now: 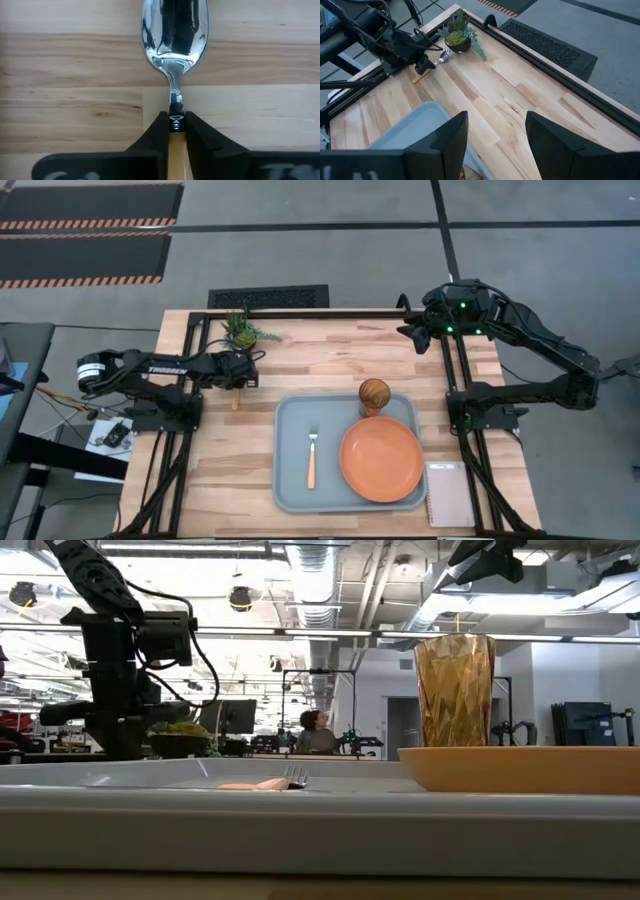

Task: Pick and place plate/cup/fork/spoon on tray
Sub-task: Put the orange spoon on the gray tray to the left of the orange fork

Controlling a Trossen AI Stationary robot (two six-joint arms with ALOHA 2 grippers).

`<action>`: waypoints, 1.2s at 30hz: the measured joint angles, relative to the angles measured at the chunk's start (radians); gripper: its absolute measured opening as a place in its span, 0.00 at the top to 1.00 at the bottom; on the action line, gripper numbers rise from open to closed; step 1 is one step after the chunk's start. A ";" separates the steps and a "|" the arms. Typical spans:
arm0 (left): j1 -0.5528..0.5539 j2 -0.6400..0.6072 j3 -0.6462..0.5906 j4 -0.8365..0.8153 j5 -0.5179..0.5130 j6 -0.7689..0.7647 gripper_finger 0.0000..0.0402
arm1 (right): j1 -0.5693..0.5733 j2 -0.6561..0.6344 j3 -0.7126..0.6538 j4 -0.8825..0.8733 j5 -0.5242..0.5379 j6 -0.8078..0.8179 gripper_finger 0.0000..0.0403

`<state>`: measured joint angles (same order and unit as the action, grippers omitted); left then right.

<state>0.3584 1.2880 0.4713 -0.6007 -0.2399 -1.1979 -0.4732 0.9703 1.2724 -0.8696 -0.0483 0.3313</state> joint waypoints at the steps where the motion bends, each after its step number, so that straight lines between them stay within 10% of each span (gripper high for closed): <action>1: 0.000 -0.001 0.000 -0.001 0.002 -0.002 0.95 | 0.000 0.000 0.000 0.000 0.000 0.000 0.45; 17: -0.065 0.002 0.169 -0.009 0.136 -0.049 0.91 | 0.000 0.000 0.000 -0.024 -0.002 -0.019 0.45; 36: -0.669 0.174 0.455 0.052 -0.110 -0.636 0.92 | 0.001 0.000 0.000 -0.040 -0.004 -0.053 0.45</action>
<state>-0.3108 1.4620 0.9259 -0.5488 -0.3500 -1.8340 -0.4725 0.9707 1.2720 -0.9099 -0.0525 0.2783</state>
